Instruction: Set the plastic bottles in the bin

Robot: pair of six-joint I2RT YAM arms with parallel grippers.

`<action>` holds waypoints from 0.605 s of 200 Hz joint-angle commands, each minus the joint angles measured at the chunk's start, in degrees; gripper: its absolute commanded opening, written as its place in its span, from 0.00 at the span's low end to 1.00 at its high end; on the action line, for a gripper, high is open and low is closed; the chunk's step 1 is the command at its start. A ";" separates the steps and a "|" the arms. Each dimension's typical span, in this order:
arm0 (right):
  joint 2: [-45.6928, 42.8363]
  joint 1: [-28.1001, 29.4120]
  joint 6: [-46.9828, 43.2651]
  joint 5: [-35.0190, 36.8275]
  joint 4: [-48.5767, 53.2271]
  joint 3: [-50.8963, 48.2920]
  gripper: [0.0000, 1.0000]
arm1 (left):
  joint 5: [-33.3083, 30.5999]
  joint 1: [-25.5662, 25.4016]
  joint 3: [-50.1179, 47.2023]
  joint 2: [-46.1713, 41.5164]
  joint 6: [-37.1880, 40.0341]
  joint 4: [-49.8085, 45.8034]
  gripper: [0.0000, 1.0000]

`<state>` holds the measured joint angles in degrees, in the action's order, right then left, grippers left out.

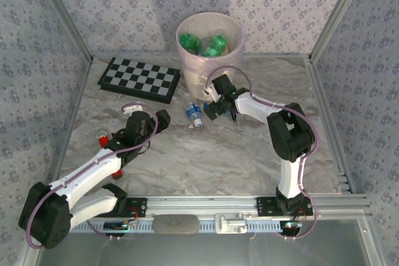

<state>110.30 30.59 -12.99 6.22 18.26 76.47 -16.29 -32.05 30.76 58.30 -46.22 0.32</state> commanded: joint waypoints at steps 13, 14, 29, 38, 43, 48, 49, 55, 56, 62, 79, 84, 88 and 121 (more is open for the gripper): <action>1.17 0.00 -0.07 -0.68 2.34 0.54 0.99 | 0.21 -0.83 1.31 1.49 -0.89 3.24 1.00; 1.11 0.04 0.00 -0.77 2.37 0.49 0.99 | 0.21 -0.91 1.31 1.56 -0.89 3.22 1.00; 0.31 0.12 0.91 -2.23 2.49 -0.51 0.99 | 0.23 -1.10 1.66 2.24 -0.89 3.46 1.00; -0.27 0.15 1.49 -2.97 2.42 -1.32 0.99 | 0.28 -1.34 1.75 2.58 -0.91 3.46 1.00; -0.66 0.10 1.84 -3.31 2.39 -1.89 0.99 | 0.18 -1.49 1.76 2.68 -0.99 3.46 1.00; -1.18 0.14 2.12 -3.69 2.36 -2.46 0.99 | 0.17 -1.60 1.71 2.77 -1.08 3.44 1.00; -1.29 0.16 2.20 -3.77 2.42 -2.55 0.99 | 0.19 -1.56 1.73 2.77 -1.12 3.45 1.00; -1.91 0.21 2.64 -4.17 2.51 -3.20 0.99 | 0.17 -1.62 1.67 2.82 -1.11 3.38 1.00; -2.01 0.24 2.72 -4.23 2.54 -3.31 0.99 | 0.10 -1.61 1.67 2.85 -1.09 3.38 1.00; -2.68 0.37 3.09 -4.53 2.60 -4.00 0.99 | 0.07 -1.73 1.71 2.87 -1.15 3.29 1.00; -4.95 0.98 3.97 -5.03 2.23 -6.18 0.99 | -0.28 -1.91 1.67 2.91 -1.17 3.20 1.00; -5.54 1.22 4.30 -5.05 2.09 -6.75 0.99 | -0.28 -1.91 1.67 2.96 -1.17 3.20 1.00; -5.98 1.38 4.58 -5.07 1.96 -7.19 0.99 | -0.35 -1.91 1.75 3.03 -1.23 3.20 1.00; -6.75 2.61 5.83 -4.63 0.80 -10.02 0.99 | -0.14 -2.18 2.43 4.17 -1.22 3.77 1.00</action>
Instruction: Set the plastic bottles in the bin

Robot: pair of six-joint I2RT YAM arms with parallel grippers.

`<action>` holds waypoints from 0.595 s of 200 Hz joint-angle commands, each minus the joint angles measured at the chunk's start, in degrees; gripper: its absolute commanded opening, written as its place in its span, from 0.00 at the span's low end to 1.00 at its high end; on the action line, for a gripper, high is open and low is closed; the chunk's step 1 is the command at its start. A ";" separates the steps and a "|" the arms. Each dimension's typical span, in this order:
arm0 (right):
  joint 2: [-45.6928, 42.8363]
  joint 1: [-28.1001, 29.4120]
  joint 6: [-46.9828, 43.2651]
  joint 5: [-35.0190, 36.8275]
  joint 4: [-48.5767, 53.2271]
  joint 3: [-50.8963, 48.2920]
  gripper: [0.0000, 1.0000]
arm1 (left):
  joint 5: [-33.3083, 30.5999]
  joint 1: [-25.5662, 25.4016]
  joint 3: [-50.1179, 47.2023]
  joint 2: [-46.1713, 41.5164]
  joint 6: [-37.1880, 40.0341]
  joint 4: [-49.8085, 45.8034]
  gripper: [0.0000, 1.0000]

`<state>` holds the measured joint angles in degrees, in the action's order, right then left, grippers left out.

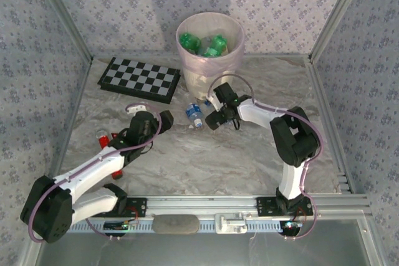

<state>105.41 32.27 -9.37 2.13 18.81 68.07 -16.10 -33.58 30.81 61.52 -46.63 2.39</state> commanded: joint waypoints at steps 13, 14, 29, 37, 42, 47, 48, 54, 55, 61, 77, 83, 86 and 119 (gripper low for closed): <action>-0.74 1.04 2.73 0.87 0.17 -1.46 0.99 | -0.15 -0.89 2.75 1.46 -0.66 1.91 1.00; -0.64 1.04 2.75 0.95 0.17 -1.37 0.99 | -0.16 -0.92 2.76 1.48 -0.66 1.91 1.00; 0.85 1.13 3.31 2.10 0.52 -0.54 0.99 | -0.01 -1.25 2.98 1.84 -0.70 1.83 1.00; 1.43 1.17 3.62 2.43 0.46 -0.23 0.98 | -0.16 -1.31 3.11 1.81 -0.67 1.69 1.00; 1.75 1.21 3.87 2.67 0.46 -0.22 0.97 | -0.20 -1.45 3.07 1.72 -0.68 1.65 1.00; 2.10 1.21 4.07 2.73 0.50 -0.22 0.97 | -0.25 -1.42 3.03 1.61 -0.73 1.50 1.00; 2.18 1.21 4.08 2.81 0.47 -0.22 0.97 | -0.25 -1.41 3.03 1.60 -0.74 1.44 1.00; 2.50 1.22 4.33 3.03 0.51 -0.23 0.96 | -0.34 -1.49 3.03 1.41 -0.70 1.24 1.00; 2.60 1.22 4.39 3.09 0.52 0.57 0.95 | -0.42 -1.49 2.99 1.37 -0.72 1.18 1.00; 3.01 1.24 4.80 3.71 0.55 1.88 0.94 | -0.60 -1.53 2.94 1.20 -0.72 1.05 1.00; 4.04 1.22 5.98 5.45 1.14 2.80 0.90 | -1.02 -1.63 2.61 0.48 -0.65 0.64 1.00; 4.31 1.23 6.15 5.76 1.40 3.00 0.89 | -1.15 -1.62 2.53 0.19 -0.79 0.51 1.00; 4.41 1.22 6.26 5.82 1.54 3.11 0.88 | -1.18 -1.66 2.51 0.04 -0.76 0.40 1.00; 4.33 1.13 6.91 5.05 2.29 2.87 0.78 | -1.75 -1.74 2.07 -1.04 -0.61 -0.17 1.00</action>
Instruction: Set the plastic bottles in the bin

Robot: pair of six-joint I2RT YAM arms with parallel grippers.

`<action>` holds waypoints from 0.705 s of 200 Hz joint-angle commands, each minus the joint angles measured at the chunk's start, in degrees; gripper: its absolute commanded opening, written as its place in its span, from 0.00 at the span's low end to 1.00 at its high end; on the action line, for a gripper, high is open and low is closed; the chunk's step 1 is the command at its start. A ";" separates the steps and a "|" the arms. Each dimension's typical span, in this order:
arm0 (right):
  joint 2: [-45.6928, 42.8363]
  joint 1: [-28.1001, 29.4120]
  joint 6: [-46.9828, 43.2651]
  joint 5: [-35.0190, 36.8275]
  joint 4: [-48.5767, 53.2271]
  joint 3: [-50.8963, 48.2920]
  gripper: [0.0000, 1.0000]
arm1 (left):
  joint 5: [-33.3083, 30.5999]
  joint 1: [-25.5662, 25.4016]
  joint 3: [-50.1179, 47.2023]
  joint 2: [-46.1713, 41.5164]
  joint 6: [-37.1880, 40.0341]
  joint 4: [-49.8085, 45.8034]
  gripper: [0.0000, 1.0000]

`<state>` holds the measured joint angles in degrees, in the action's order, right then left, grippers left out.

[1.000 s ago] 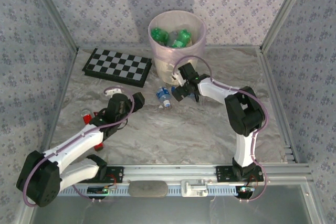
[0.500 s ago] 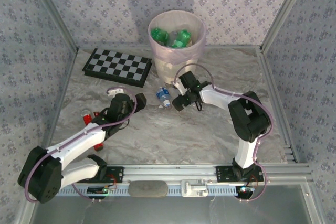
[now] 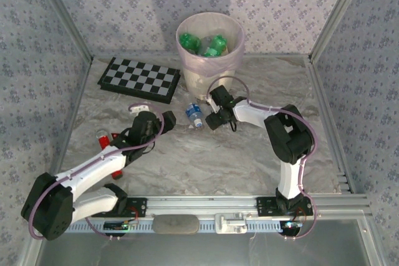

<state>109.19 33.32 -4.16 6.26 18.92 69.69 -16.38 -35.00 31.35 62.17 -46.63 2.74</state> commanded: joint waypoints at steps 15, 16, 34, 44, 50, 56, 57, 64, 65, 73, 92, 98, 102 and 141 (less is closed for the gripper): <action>0.12 0.13 1.98 0.54 2.58 0.94 0.72 | -1.63 -0.31 1.43 -1.79 -0.70 -0.55 1.00; 0.09 0.10 1.97 0.57 2.60 0.91 0.71 | -1.63 -0.32 1.43 -1.79 -0.68 -0.55 1.00; -0.88 0.11 2.14 0.00 2.72 0.41 0.61 | -1.63 -0.30 1.49 -1.71 -0.68 -0.46 1.00; -1.54 0.08 2.31 -0.30 2.74 0.12 0.57 | -1.49 -0.32 1.58 -1.66 -0.66 -0.46 1.00; -1.92 0.08 2.39 -0.53 2.67 -0.06 0.55 | -1.48 -0.25 1.60 -1.62 -0.64 -0.46 1.00; -2.31 0.13 2.53 -0.81 2.67 -0.16 0.54 | -1.46 -0.28 1.69 -1.62 -0.61 -0.46 1.00; -2.40 0.10 2.56 -0.86 2.69 -0.16 0.54 | -1.46 -0.31 1.69 -1.62 -0.63 -0.46 1.00; -2.92 0.10 2.80 -1.30 2.65 -0.32 0.54 | -1.52 -0.24 1.74 -1.61 -0.48 -0.52 1.00; -3.10 0.08 2.90 -1.42 2.58 -0.38 0.53 | -1.49 -0.24 1.76 -1.61 -0.48 -0.54 1.00; -3.80 0.08 3.16 -2.02 2.48 -0.63 0.52 | -1.53 -0.29 1.78 -1.62 -0.40 -0.62 1.00; -5.95 0.01 3.96 -4.36 1.74 -0.87 0.51 | -1.62 -0.28 1.96 -1.53 -0.33 -0.89 1.00; -6.80 0.00 3.99 -5.49 1.58 -3.09 0.50 | -1.63 -0.31 1.98 -1.51 -0.33 -0.96 1.00; -7.41 -0.01 4.03 -6.37 1.43 -3.55 0.50 | -1.59 -0.31 1.98 -1.45 -0.37 -0.98 1.00; -14.28 0.12 6.51 -20.89 -1.35 -8.40 0.50 | -1.92 -0.24 2.04 -0.44 0.04 -0.65 1.00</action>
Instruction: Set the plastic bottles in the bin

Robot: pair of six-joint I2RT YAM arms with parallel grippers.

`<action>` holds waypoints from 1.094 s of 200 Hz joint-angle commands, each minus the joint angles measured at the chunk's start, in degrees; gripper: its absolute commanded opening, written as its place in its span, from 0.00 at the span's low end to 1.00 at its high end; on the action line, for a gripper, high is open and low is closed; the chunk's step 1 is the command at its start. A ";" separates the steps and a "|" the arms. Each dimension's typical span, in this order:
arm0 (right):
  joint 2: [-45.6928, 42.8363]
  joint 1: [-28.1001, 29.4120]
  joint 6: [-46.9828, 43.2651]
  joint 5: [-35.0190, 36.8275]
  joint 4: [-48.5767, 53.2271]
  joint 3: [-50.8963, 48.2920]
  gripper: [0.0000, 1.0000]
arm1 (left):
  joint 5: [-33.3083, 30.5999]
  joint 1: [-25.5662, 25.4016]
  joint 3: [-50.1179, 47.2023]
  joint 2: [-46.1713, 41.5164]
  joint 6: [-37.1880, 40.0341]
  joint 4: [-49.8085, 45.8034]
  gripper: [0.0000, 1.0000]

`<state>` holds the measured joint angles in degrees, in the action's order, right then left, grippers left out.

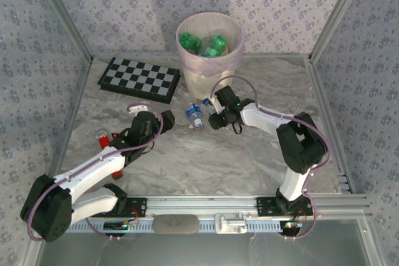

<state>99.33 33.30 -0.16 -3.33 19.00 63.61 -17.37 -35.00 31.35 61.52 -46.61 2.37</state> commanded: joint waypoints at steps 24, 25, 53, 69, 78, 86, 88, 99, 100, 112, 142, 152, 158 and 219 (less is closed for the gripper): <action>-8.41 1.13 4.91 -17.21 -4.33 -4.59 0.49 | -0.84 -0.24 2.54 1.72 0.19 0.34 1.00; -8.56 1.14 5.00 -17.44 -4.50 -4.66 0.49 | -0.79 -0.24 2.60 1.79 0.24 0.35 1.00; -12.38 2.41 7.14 -19.43 -6.33 -4.48 0.48 | -1.07 -0.24 2.84 3.05 0.05 0.67 1.00; -14.37 2.91 7.28 -18.94 -6.25 -3.00 0.48 | -1.27 -0.18 2.70 3.31 0.03 0.62 1.00; -15.24 2.97 7.41 -18.53 -6.25 -1.88 0.48 | -1.40 -0.15 2.57 3.41 -0.03 0.53 1.00; -15.83 2.85 7.66 -18.07 -5.93 -0.52 0.48 | -1.51 -0.17 2.40 3.35 0.03 0.53 1.00; -15.92 2.87 7.71 -17.92 -5.67 -0.05 0.48 | -1.59 -0.11 2.33 3.35 0.03 0.46 1.00; -16.01 2.82 7.56 -17.22 -3.80 2.96 0.48 | -1.70 -0.06 2.05 3.22 0.00 0.40 1.00; -16.01 2.82 7.51 -17.14 -3.62 3.29 0.48 | -1.70 -0.06 2.00 3.19 0.01 0.42 1.00; -15.91 2.87 7.05 -15.59 -1.81 7.54 0.48 | -1.68 -0.02 1.56 3.04 -0.03 0.52 1.00; -16.15 2.39 5.92 -12.11 -1.05 14.43 0.48 | -1.18 0.32 1.32 3.27 0.04 -0.07 1.00; -15.97 1.81 5.34 -11.21 -1.32 16.95 0.48 | -0.95 0.47 1.58 3.50 0.19 -0.96 1.00; -15.57 1.25 5.00 -10.72 -0.90 18.75 0.48 | -0.91 0.48 1.69 3.59 0.24 -1.43 1.00; -11.43 -6.99 5.68 -4.81 0.17 31.89 0.47 | -0.69 0.78 -0.19 1.38 0.97 -2.33 1.00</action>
<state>86.00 28.73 5.58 -12.75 18.83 92.55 -17.61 -34.76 32.08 64.51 -46.54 1.04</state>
